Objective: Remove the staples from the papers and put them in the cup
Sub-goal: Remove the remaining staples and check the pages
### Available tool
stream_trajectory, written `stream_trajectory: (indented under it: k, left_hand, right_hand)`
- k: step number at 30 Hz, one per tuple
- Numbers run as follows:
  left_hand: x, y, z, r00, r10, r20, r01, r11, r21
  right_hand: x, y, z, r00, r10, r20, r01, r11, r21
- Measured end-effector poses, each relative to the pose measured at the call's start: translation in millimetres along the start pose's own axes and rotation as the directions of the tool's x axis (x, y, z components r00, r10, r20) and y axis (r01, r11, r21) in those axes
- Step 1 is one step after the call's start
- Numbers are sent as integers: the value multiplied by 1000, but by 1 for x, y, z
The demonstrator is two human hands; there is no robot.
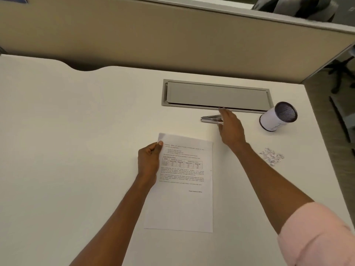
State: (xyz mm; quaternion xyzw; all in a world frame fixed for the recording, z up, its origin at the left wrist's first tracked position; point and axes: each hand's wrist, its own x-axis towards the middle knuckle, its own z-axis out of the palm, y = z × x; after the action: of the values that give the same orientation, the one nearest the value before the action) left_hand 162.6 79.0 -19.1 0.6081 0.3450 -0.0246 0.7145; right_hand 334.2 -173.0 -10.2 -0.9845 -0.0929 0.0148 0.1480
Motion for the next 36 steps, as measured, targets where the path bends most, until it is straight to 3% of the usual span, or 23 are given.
stream_trajectory:
  k: [3, 8, 10, 12, 13, 15, 17, 19, 21, 24, 30, 36]
  left_hand:
    - [-2, 1, -2, 1000, -6, 29, 6, 1000, 3]
    - [-15, 12, -7, 999, 6, 50, -6, 1000, 0]
    - [-22, 17, -9, 998, 8, 63, -8, 1000, 1]
    - [-30, 22, -11, 997, 22, 72, -23, 1000, 10]
    - [-34, 25, -12, 996, 45, 78, -47, 999, 25]
    - [-47, 31, -13, 988, 117, 98, -125, 990, 70]
    - [-62, 38, -11, 975, 182, 127, -194, 976, 94]
    - [-78, 45, -11, 956, 246, 159, -266, 956, 123]
    - [-92, 52, -10, 925, 325, 196, -358, 918, 171]
    - [-115, 60, -7, 879, 398, 262, -451, 872, 188]
    - [-155, 70, -6, 854, 438, 280, -492, 856, 160]
    - [-179, 73, -12, 842, 466, 273, -516, 844, 150]
  right_hand:
    - [22, 10, 8, 991, -118, 66, 123, 989, -82]
    - [35, 14, 9, 982, -184, 35, 187, 976, -113]
    - [27, 11, 8, 992, -125, 3, 125, 992, -18]
    - [13, 1, 1, 999, 31, -44, -20, 972, 235]
    - [4, -8, -8, 991, 129, -35, -103, 901, 421]
    - [-23, -39, -39, 977, 209, 50, -176, 646, 742]
    - [-56, -73, -77, 987, 132, 88, -140, 461, 876]
    - [-94, -102, -110, 995, 9, 104, -99, 397, 913]
    - [-128, -119, -130, 990, -71, 120, -72, 477, 876]
    - [-160, -130, -144, 990, -75, 121, -48, 625, 779]
    - [-191, -134, -165, 996, -46, 78, -31, 641, 767]
    - [-209, -130, -182, 986, -94, 139, -48, 635, 771]
